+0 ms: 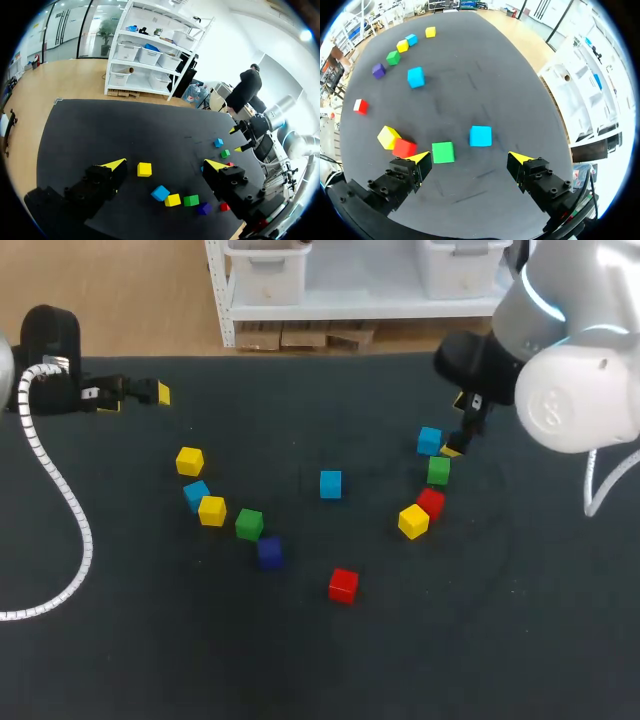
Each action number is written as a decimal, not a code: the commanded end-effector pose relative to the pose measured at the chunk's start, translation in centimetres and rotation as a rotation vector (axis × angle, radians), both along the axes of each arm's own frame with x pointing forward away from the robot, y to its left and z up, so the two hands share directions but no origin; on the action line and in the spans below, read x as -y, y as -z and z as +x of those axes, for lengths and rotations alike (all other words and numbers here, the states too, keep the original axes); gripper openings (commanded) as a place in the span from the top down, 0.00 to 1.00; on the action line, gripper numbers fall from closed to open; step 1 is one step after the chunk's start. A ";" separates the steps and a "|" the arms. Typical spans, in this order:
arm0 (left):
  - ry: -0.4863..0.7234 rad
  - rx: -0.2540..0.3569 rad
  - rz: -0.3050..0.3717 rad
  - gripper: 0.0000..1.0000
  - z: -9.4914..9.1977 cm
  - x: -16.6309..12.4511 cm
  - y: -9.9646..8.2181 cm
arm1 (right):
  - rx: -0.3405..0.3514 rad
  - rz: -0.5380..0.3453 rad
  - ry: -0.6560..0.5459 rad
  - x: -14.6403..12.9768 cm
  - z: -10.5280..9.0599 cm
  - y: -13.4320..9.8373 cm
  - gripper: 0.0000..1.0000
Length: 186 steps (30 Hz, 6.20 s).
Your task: Place the blue cubes, place green cubes on the blue cubes, place the yellow cubes on the green cubes, then place the red cubes on the yellow cubes, and place purple cube on the red cubes.
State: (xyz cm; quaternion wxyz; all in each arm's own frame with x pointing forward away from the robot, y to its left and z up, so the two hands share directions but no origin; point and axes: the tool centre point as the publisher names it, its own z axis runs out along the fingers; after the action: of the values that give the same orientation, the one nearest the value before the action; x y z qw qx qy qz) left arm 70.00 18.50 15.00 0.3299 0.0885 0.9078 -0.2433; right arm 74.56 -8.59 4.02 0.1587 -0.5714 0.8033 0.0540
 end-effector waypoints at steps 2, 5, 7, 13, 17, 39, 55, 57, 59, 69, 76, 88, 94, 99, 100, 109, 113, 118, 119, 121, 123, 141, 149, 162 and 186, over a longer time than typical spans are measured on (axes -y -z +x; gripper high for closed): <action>0.000 0.000 0.000 0.00 0.0 0.0 0.0 | -0.013 0.003 -0.014 -0.2 1.7 1.2 0.00; 0.000 0.000 0.000 0.00 0.0 0.0 0.0 | -0.010 0.005 -0.019 -0.4 2.2 1.5 0.00; 0.000 0.000 0.000 0.00 0.0 0.0 0.0 | -0.008 0.009 -0.020 -0.5 2.5 1.7 0.03; 0.000 0.000 0.000 0.00 0.0 0.0 0.0 | -0.003 0.020 -0.028 -0.9 3.0 2.3 0.08; 0.000 0.000 0.000 0.00 0.0 0.0 0.0 | -0.005 0.021 -0.032 -1.1 3.3 2.8 0.15; 0.000 0.000 0.000 0.00 0.0 0.0 0.0 | 0.009 0.040 -0.031 -1.7 3.4 3.6 0.32; 0.000 0.000 0.000 0.00 0.0 0.0 0.0 | 0.000 0.031 -0.016 -1.7 2.8 4.2 0.51; 0.000 0.000 0.000 0.00 0.0 0.0 0.0 | -0.001 0.031 -0.013 -1.7 2.8 4.2 0.57; 0.000 0.000 0.000 0.00 0.0 0.0 0.0 | -0.001 0.032 -0.012 -1.8 2.8 4.2 0.57; 0.000 0.000 0.000 0.00 0.0 0.0 0.0 | -0.009 0.032 -0.003 -1.9 2.3 4.6 0.88; 0.000 0.000 0.000 0.00 0.0 0.0 0.0 | -0.004 0.032 0.001 -2.0 2.1 4.5 1.00; 0.000 0.000 0.000 0.00 0.0 0.0 0.0 | 0.029 0.054 -0.061 -3.7 1.4 1.7 1.00; 0.000 0.000 0.000 0.00 0.0 0.0 0.0 | 0.026 0.070 -0.113 -5.5 0.2 1.1 1.00; 0.000 0.000 0.000 0.00 0.0 0.0 0.0 | 0.011 0.070 -0.163 -7.3 -0.8 1.4 1.00; 0.000 0.000 0.000 0.00 0.0 0.0 0.0 | 0.008 0.069 -0.173 -7.7 -1.0 1.4 1.00; 0.000 0.000 0.000 0.00 0.0 0.0 0.0 | -0.006 0.066 -0.224 -9.9 -2.6 1.7 1.00; 0.000 0.000 0.000 0.00 0.0 0.0 0.0 | -0.012 0.062 -0.246 -10.8 -3.4 1.8 1.00; 0.000 0.000 0.000 0.00 0.0 0.0 0.0 | -0.018 0.063 -0.257 -11.6 -4.2 2.0 1.00; 0.000 0.000 0.000 0.00 0.0 0.0 0.0 | -0.019 0.064 -0.258 -11.7 -4.3 2.1 1.00; 0.000 0.000 0.000 0.00 0.0 0.0 0.0 | -0.023 0.066 -0.261 -11.9 -4.5 2.2 1.00; 0.000 0.000 0.000 0.00 0.0 0.0 0.0 | -0.026 0.068 -0.261 -12.1 -4.7 2.3 1.00; 0.000 0.000 0.000 0.00 0.0 0.0 0.0 | -0.039 0.065 -0.263 -12.8 -6.3 3.3 1.00; 0.000 0.000 0.000 0.00 0.0 0.0 0.0 | -0.041 0.064 -0.262 -12.6 -6.3 3.6 1.00; 0.000 0.000 0.000 0.00 0.0 0.0 0.0 | -0.042 0.064 -0.272 -12.7 -6.1 3.7 1.00; 0.000 0.000 0.000 0.00 0.0 0.0 0.0 | -0.045 0.067 -0.273 -12.7 -5.6 4.0 1.00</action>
State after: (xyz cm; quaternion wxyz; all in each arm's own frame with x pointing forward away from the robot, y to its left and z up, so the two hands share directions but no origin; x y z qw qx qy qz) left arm 70.00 18.50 15.00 0.3299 0.0885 0.9078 -0.2433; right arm 68.78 4.09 0.18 0.1514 -0.6679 0.7199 0.1129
